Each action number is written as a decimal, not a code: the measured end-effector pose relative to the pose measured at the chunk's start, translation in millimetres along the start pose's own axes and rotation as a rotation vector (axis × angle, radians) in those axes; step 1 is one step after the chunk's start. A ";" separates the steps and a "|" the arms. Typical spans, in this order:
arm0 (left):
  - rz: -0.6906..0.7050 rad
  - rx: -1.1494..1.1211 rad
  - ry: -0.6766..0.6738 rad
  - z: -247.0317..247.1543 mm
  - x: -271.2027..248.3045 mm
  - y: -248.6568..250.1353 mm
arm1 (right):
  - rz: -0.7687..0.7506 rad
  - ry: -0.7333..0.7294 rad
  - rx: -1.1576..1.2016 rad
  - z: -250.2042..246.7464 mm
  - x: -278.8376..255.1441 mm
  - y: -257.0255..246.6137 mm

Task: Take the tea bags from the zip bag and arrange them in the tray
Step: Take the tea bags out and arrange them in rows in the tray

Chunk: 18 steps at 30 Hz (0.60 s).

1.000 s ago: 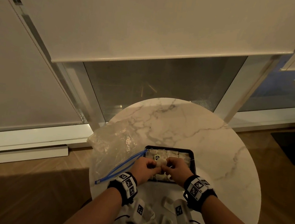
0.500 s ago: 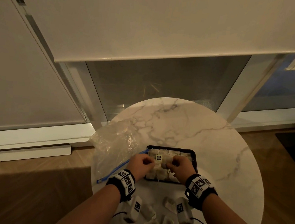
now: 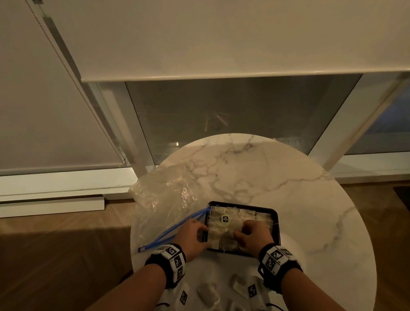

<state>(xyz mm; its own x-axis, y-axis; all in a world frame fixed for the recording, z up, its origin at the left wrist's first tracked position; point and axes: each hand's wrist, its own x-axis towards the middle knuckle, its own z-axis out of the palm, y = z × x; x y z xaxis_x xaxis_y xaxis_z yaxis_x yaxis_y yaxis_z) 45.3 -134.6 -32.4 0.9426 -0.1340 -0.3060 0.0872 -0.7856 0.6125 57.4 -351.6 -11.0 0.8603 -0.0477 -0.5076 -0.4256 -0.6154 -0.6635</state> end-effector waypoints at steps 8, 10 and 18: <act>-0.013 -0.029 0.006 2.3 2.1 1.8 | -0.015 -0.129 -0.185 16.3 6.5 -15.6; -0.029 -0.026 0.002 2.7 1.2 1.8 | -0.006 -0.142 -0.203 22.0 9.2 -17.8; -0.047 -0.007 -0.042 -0.8 -2.6 2.7 | 0.041 -0.178 -0.221 42.2 18.8 -22.7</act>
<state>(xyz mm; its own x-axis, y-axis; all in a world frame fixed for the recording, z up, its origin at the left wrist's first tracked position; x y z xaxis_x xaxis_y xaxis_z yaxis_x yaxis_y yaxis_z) 43.3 -135.8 -29.3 0.9229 -0.1221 -0.3650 0.1339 -0.7874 0.6018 71.3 -305.3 -28.7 0.7729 0.0509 -0.6325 -0.3705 -0.7730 -0.5149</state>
